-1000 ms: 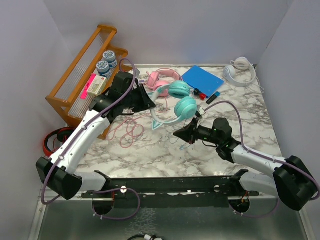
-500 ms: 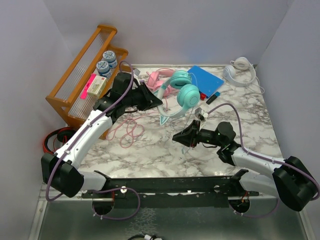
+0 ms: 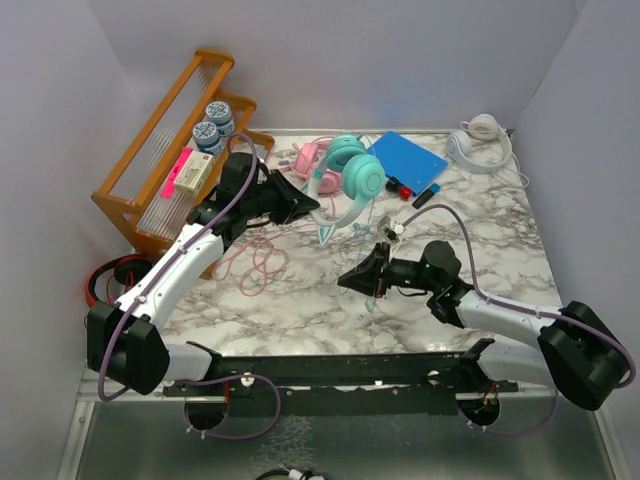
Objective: Wrap the headphones
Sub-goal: Wrap the headphones cable around the headphones.
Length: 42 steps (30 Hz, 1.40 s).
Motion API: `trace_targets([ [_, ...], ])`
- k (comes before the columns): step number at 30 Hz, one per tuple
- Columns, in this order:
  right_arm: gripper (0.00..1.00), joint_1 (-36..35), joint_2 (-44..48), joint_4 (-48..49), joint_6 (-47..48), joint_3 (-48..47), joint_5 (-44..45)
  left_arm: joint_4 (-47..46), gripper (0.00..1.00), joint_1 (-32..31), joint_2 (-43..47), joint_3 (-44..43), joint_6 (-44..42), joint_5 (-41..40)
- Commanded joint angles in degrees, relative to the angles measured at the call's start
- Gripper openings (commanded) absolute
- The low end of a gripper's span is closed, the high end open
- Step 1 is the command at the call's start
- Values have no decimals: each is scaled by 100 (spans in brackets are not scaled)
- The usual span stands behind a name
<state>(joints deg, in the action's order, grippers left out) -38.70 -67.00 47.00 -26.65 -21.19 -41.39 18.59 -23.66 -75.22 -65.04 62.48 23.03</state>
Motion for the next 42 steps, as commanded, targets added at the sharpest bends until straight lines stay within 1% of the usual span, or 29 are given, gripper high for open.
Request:
trace_targets([
  [1, 8, -41, -357, -87, -126, 1, 483, -791, 15, 115, 184, -61, 419, 691],
  [5, 1, -41, -545, 13, -347, 47, 733, -510, 15, 125, 269, -225, 89, 818],
  [8, 1, -41, -711, 257, -500, 103, 805, -631, 16, 125, 335, -222, 88, 1186],
  [10, 1, -41, -931, 269, -429, -39, 541, -697, 16, 125, 411, -199, 123, 1255],
  [14, 1, -41, -1444, 491, -542, -351, -116, -729, 18, 125, 551, -93, 182, 1002],
  [16, 4, -50, -1553, 737, -694, -353, -290, -909, 18, 127, 534, -43, 328, 1125],
  [19, 7, -111, -1516, 686, -665, -385, -458, -1003, 17, 125, 450, -50, 376, 1215],
  [22, 10, -322, -1323, 380, -425, -435, -415, -900, 16, 125, 404, -82, 362, 934],
  [24, 10, -521, -1214, 88, -239, -525, -349, -846, 15, 129, 371, -127, 378, 705],
  [26, 10, -744, -1149, -128, -157, -604, -245, -658, 14, 125, 344, -242, 335, 322],
  [28, 10, -899, -1071, -133, -197, -587, -213, -304, 13, 125, 357, -393, 180, -303],
  [33, 11, -1051, -648, -228, -342, -510, -196, 819, 12, 125, 526, -843, -545, -2421],
  [35, 12, -1061, -431, -362, -340, -500, -251, 1117, 12, 125, 609, -956, -801, -3068],
  [37, 14, -1061, -256, -526, -286, -554, -431, 1285, 12, 125, 666, -1020, -1036, -3509],
  [42, 14, -1056, 63, -1008, -266, -980, -702, 1591, 12, 129, 761, -1023, -1568, -4381],
])
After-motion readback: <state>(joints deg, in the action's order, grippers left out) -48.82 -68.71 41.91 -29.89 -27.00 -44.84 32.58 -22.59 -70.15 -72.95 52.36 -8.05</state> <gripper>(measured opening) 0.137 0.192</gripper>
